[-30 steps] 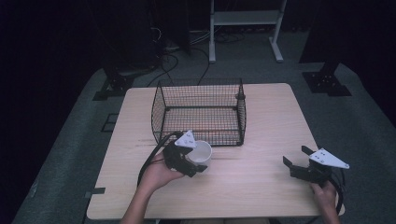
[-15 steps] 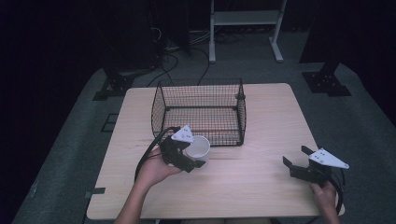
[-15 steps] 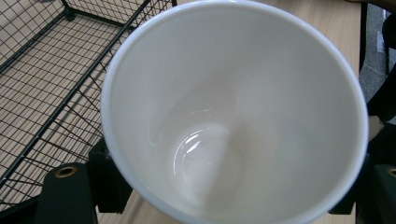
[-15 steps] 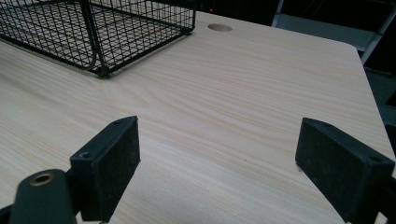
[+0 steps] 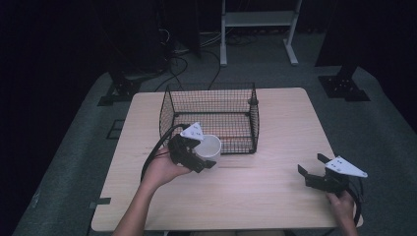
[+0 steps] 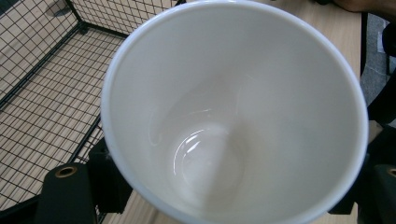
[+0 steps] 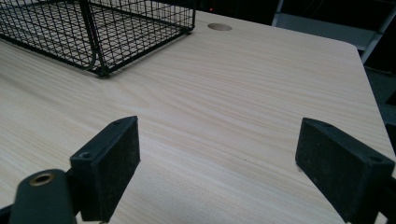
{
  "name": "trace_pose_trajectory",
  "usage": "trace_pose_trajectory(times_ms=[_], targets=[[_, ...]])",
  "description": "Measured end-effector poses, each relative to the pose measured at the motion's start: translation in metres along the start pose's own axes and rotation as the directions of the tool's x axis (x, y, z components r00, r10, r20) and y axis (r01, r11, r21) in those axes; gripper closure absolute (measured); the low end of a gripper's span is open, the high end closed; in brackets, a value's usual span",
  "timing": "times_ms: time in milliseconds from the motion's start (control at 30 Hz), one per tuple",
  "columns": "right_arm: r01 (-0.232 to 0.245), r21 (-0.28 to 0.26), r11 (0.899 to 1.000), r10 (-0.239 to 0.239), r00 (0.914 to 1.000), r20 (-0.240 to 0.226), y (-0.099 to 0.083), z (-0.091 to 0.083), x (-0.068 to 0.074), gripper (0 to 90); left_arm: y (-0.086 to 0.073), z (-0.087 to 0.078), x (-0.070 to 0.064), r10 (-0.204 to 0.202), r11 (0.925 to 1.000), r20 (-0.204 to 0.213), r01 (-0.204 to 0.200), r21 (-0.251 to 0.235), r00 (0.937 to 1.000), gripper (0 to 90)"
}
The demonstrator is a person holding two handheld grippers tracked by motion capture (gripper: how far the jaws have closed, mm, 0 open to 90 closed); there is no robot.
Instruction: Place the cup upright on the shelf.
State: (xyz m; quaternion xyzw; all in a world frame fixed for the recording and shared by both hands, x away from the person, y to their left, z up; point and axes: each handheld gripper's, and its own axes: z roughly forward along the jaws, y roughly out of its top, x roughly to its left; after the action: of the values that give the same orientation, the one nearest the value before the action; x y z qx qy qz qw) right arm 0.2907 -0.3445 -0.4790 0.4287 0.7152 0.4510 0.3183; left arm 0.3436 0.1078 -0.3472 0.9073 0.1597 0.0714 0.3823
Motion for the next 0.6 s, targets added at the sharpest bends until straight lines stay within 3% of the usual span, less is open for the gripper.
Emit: trace_pose_trajectory(times_ms=[600], targets=[[-0.004, -0.003, 1.0, 0.004, 1.0, -0.002, 0.0, 0.0, -0.001, 13.1, 0.019, -0.012, 0.021, -0.001, 0.9997, -0.009, 0.001, 0.023, 1.0, 21.8]])
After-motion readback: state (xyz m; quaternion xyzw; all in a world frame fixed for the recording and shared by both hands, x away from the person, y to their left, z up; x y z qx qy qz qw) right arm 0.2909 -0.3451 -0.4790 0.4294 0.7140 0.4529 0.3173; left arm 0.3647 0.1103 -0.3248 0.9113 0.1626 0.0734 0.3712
